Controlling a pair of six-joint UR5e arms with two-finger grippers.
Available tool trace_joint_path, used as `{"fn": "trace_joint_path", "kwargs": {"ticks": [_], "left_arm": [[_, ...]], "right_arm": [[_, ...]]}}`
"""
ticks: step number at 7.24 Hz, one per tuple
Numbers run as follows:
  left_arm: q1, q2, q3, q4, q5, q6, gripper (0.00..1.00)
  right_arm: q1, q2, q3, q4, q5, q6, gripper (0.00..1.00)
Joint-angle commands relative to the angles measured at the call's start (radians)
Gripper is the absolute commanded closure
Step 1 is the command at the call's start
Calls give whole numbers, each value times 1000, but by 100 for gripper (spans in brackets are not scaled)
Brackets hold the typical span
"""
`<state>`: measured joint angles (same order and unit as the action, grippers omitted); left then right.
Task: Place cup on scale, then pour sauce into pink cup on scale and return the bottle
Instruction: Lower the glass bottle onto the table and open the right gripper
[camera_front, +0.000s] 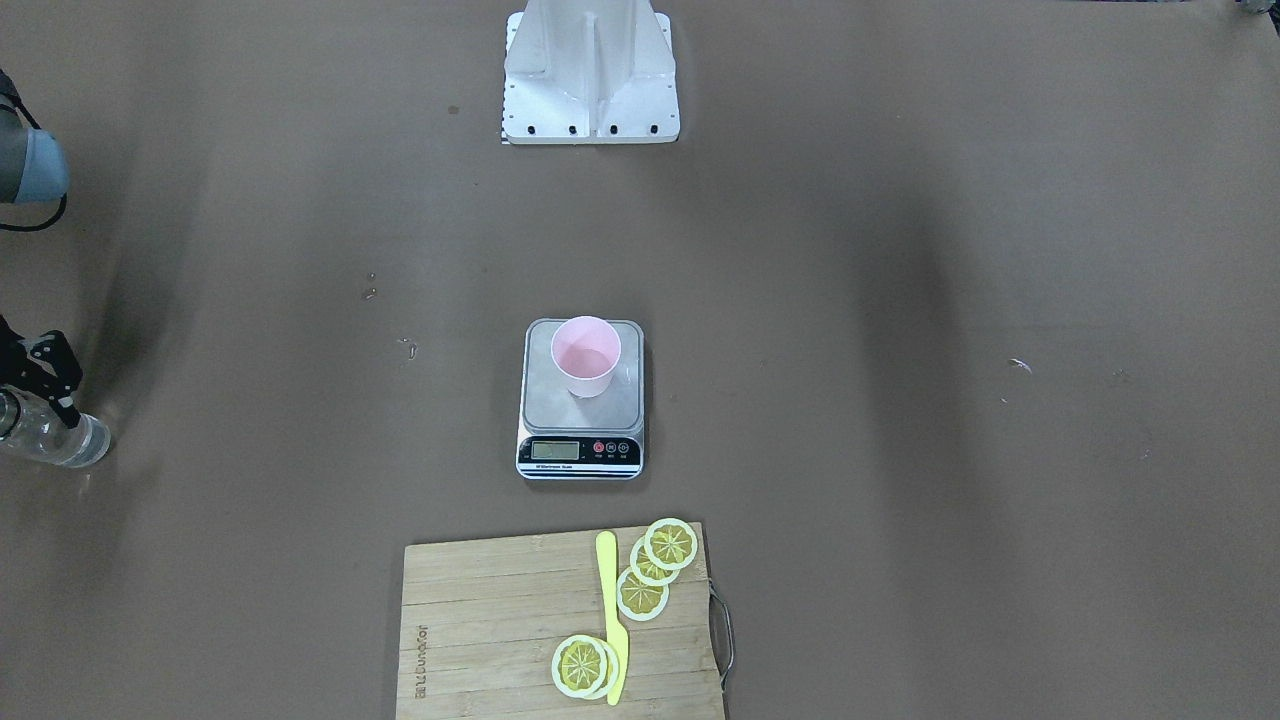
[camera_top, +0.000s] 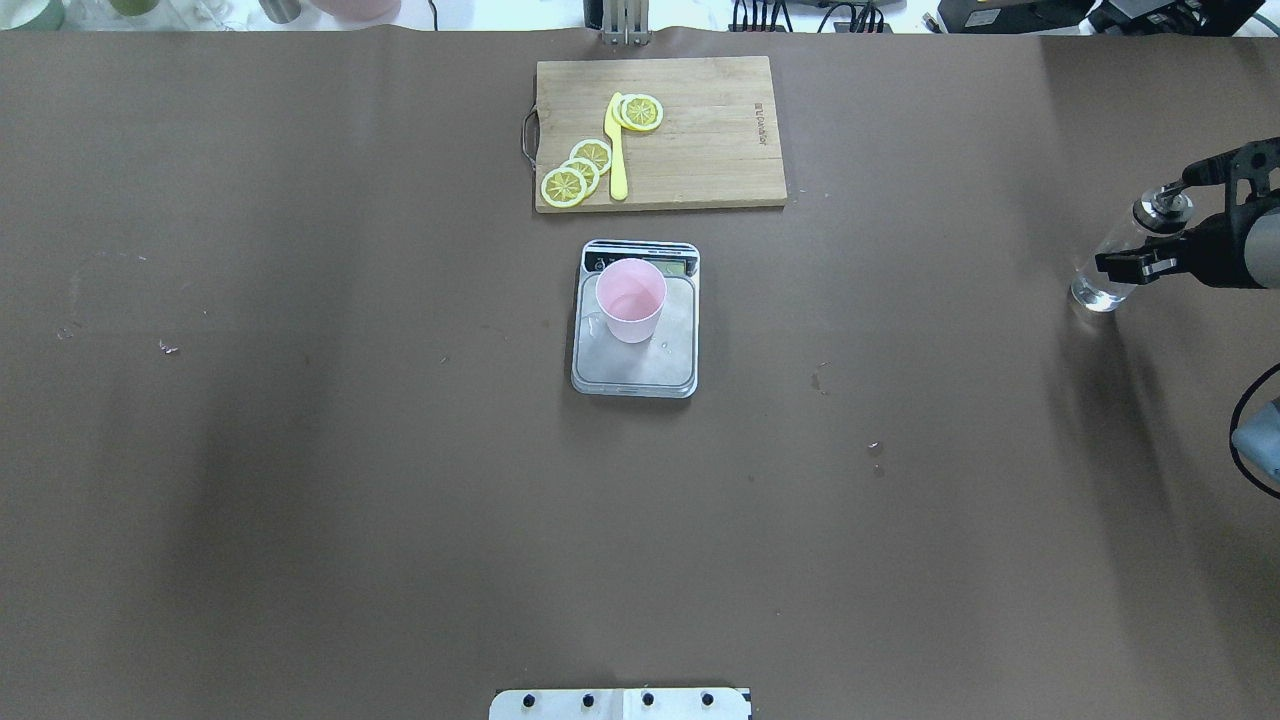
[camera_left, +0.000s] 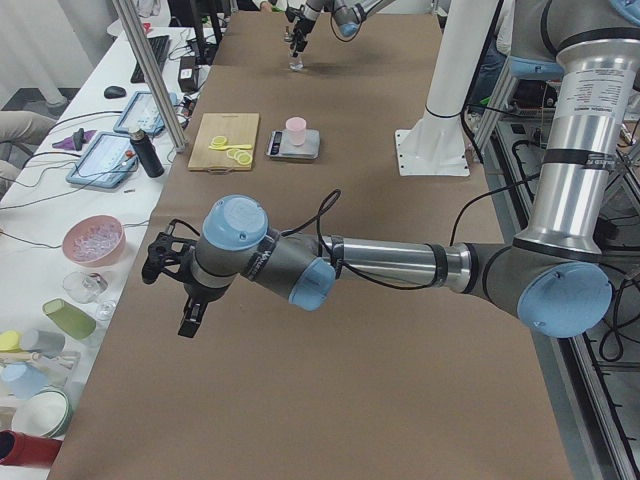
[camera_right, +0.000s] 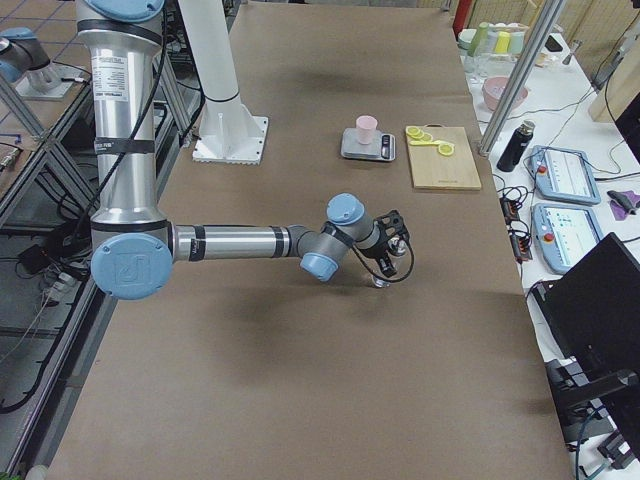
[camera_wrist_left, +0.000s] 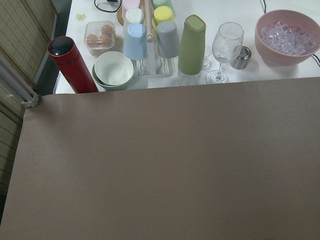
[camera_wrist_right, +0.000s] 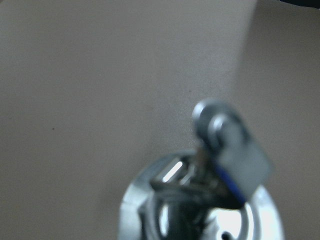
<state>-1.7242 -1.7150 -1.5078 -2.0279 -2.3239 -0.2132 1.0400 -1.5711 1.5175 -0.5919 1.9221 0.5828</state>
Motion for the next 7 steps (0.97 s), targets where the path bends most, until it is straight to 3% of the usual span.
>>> {"fn": "trace_joint_path", "kwargs": {"ticks": [1,2,3,7], "left_arm": [[0,0,0,0,0,0,2],[0,0,0,0,0,0,2],[0,0,0,0,0,0,2],[0,0,0,0,0,0,2]], "right_arm": [[-3,3,-2,0,-2,-1,100],[-3,5,-2,0,0,-1,85],[-3,3,-3,0,-2,-1,75],[-3,3,-3,1,-3,0,16]]}}
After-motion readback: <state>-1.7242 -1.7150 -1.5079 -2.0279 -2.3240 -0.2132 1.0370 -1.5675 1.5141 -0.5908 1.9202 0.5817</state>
